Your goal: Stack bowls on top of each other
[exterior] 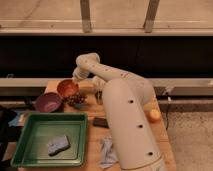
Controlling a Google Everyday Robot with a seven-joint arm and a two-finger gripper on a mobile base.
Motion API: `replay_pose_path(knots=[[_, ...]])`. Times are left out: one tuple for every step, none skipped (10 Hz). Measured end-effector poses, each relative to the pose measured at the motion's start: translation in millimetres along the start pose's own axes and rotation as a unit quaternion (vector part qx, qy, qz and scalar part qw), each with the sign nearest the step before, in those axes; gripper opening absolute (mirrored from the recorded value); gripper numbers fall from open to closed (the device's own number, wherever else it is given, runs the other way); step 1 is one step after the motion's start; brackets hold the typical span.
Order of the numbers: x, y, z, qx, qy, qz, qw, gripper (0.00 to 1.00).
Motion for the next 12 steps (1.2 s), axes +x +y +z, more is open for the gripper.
replay_pose_path(knots=[[-3, 0, -3, 0.0, -0.003, -0.004, 1.0, 0.0], [-8, 1, -6, 0.0, -0.006, -0.008, 1.0, 0.0], [-15, 1, -11, 0.0, -0.011, -0.01, 0.9999, 0.0], [-23, -1, -20, 0.001, -0.018, -0.012, 0.9998, 0.0], [-35, -8, -34, 0.006, -0.03, -0.015, 0.9994, 0.0], [-46, -13, -49, 0.012, -0.041, -0.02, 0.9989, 0.0], [-55, -15, -60, 0.015, -0.049, -0.027, 0.9983, 0.0], [-67, -13, -74, 0.016, -0.06, -0.04, 0.9973, 0.0], [-74, -7, -83, 0.01, -0.069, -0.053, 0.9962, 0.0], [-77, -1, -89, 0.004, -0.075, -0.064, 0.9952, 0.0], [-77, 10, -98, -0.008, -0.081, -0.08, 0.9935, 0.0], [-77, 26, -107, -0.026, -0.085, -0.099, 0.9911, 0.0]])
